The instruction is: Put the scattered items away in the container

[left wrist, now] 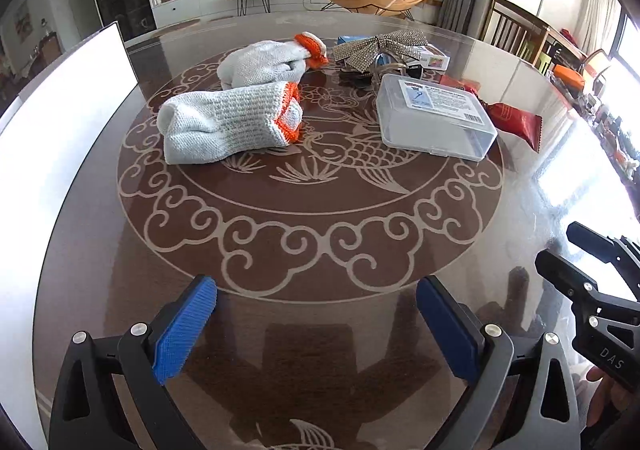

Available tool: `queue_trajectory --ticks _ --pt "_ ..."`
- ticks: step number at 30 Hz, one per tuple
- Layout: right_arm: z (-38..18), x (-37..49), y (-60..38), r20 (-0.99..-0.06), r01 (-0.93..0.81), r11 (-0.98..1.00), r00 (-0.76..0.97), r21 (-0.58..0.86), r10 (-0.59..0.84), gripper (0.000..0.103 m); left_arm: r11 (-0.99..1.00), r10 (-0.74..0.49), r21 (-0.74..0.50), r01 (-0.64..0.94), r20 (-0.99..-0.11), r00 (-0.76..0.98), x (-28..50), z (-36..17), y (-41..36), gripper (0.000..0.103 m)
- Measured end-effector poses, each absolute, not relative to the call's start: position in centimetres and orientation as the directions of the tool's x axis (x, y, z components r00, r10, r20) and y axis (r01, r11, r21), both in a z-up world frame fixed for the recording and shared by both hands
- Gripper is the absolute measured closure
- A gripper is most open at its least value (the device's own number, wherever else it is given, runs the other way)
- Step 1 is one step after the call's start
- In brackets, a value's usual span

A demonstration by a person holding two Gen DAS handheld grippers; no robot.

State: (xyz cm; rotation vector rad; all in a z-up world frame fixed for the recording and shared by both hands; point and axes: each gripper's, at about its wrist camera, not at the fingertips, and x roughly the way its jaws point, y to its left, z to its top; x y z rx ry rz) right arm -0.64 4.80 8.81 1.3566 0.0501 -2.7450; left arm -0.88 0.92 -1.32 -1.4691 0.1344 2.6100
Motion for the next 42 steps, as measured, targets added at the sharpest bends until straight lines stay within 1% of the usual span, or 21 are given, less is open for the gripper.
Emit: queue_trajectory --ticks 2,4,6,9,42 --pt "8.1 -1.0 5.4 -0.805 0.084 -0.996 -0.592 -0.017 -0.036 0.039 -0.988 0.073 0.016 -0.156 -0.835 -0.545 -1.8 -1.4 1.2 0.000" --pt "7.9 -1.6 5.0 -0.791 0.090 -0.996 -0.610 -0.015 -0.043 0.037 -0.991 0.067 0.006 -0.130 -0.831 -0.551 -3.0 -1.6 1.0 0.000" --pt "7.9 -2.1 4.9 -0.792 0.090 -0.996 -0.609 -0.012 -0.045 0.031 -0.993 0.063 0.005 -0.119 -0.826 -0.561 -4.1 -1.6 0.8 0.000" --pt "7.7 -2.6 4.9 -0.795 0.088 -0.996 -0.605 -0.008 -0.047 0.027 -0.992 0.070 0.004 -0.128 -0.820 -0.568 -5.4 -1.8 1.0 0.000" --pt "7.6 -2.7 4.8 -0.795 0.086 -0.996 -0.605 -0.006 -0.048 0.026 -0.992 0.072 0.003 -0.128 -0.814 -0.577 -5.3 -1.8 1.0 0.000"
